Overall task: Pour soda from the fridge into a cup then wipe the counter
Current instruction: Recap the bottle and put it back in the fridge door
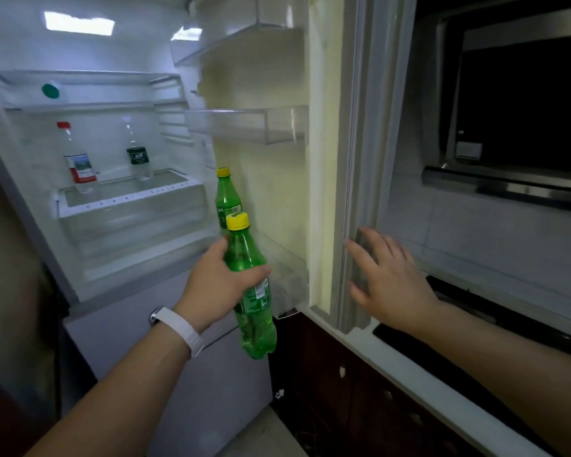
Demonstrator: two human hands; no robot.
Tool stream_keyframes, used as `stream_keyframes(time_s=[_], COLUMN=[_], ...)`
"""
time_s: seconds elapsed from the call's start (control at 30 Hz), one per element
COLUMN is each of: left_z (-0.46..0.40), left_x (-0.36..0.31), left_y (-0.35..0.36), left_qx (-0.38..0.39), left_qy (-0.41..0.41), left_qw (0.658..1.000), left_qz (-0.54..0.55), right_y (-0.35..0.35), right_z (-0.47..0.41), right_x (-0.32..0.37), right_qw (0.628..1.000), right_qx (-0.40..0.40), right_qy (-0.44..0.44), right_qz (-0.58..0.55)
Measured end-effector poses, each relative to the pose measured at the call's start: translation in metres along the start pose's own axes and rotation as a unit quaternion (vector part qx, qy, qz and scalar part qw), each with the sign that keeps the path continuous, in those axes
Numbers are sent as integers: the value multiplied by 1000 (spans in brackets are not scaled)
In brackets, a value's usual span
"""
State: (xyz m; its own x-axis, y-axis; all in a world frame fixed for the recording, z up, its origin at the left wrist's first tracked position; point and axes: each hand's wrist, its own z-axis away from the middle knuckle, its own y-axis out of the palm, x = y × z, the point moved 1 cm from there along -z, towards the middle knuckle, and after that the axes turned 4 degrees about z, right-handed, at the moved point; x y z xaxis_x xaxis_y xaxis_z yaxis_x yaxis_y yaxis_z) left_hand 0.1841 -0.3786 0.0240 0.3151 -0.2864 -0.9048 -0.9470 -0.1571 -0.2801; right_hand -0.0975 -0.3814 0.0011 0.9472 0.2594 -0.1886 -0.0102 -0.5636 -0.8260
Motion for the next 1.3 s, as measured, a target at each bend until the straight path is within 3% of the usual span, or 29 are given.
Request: stream_keyframes(time_s=[0.13,0.37,0.77,1.3], left_z=[-9,-32,-110,-176], left_x=[-5,-13,-47,-11], left_y=[8,26,46,124], left_qx=[16,34,-112,-42], left_qy=[21,49,101,47], left_qw=[1000,998,984,997], left_qz=[-3,-1,99,40], right_y=[-1,4,25,65], right_z=[-2,-11,-51,-73], right_x=[-12,-30,-55,-91], right_qw=[997,991,999,1000], right_qx=[56,84,32,15], right_qy=[57,97,-1,-19], right_qz=[-10,-26,11,-1])
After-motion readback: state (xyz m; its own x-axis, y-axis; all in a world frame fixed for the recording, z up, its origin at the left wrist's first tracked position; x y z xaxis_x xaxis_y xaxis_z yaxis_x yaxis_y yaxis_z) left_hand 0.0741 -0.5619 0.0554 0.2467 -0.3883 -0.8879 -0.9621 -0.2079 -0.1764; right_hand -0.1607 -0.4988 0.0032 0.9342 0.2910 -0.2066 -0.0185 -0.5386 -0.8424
